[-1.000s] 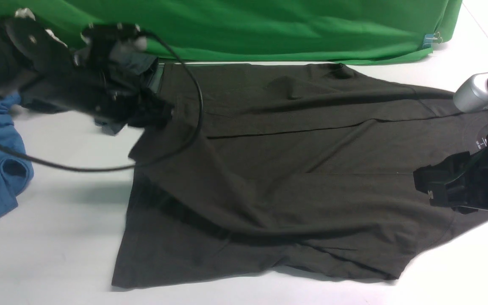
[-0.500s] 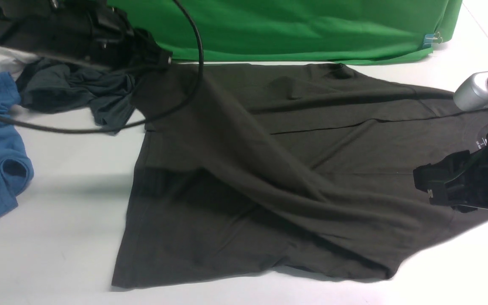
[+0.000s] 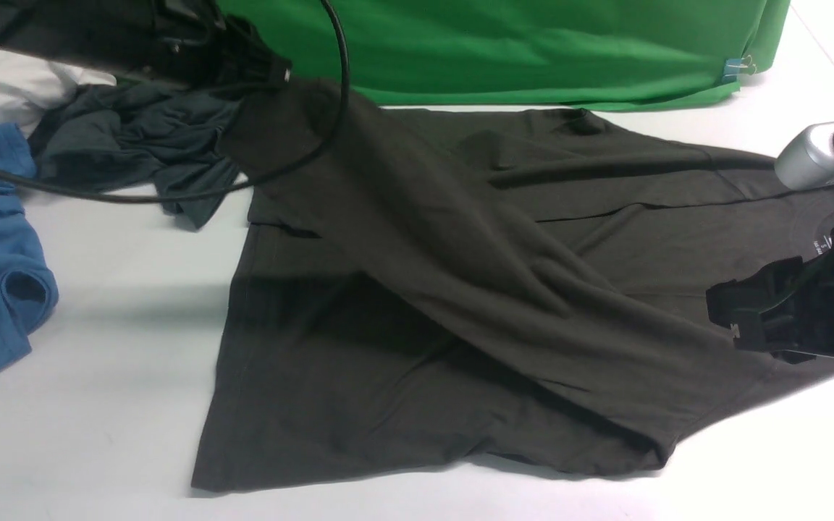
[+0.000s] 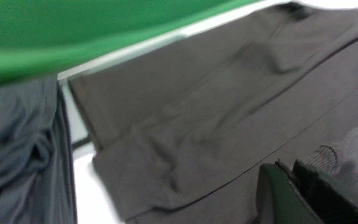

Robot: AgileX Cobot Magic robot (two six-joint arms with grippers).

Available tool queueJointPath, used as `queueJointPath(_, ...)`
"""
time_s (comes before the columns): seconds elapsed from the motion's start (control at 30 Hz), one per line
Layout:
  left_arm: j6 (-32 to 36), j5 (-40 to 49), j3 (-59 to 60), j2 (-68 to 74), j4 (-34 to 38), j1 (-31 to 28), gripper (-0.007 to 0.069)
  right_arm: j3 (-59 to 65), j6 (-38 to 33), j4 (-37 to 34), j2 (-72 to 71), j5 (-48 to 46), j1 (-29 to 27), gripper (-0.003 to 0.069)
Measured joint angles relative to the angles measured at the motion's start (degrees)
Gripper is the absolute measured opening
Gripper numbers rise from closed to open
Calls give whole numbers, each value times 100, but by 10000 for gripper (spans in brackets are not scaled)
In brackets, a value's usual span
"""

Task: Fold a long-sleeved shirt on a white desktop.
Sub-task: 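Fold the left side of the black T-shirt inward over its body, then grab the top left corner of the dark shirt with the left gripper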

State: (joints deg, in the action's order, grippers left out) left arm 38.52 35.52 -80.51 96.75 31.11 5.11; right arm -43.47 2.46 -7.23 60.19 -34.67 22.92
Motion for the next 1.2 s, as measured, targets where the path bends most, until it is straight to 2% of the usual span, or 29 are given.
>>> queueJointPath(0.27,-664,-415,0,864,-277,0,52,0,0,0,0,0,0,242)
queueJointPath(0.47,-1431,-723,0,1243,-775,0,108,0,0,0,0,0,0,242)
queueJointPath(0.57,-1885,-818,0,1324,-1062,0,182,0,0,0,0,0,0,242)
queueJointPath(0.6,-1885,-818,0,1324,-1062,0,182,0,0,0,0,0,0,242)
queueJointPath(0.63,-2064,-835,0,1327,-1219,0,241,0,0,0,0,0,0,242)
queueJointPath(0.77,-2592,-717,-144,1327,-1579,-14,391,0,0,0,0,0,0,242)
queueJointPath(0.9,-3174,112,-903,1494,-1710,-221,541,0,4,0,0,-40,0,242)
queueJointPath(1.0,-3267,687,-1518,1781,-1641,-377,578,0,4,0,0,-44,0,242)
queueJointPath(1.2,-3072,1277,-2415,2741,-1306,-471,583,0,42,0,0,-44,0,242)
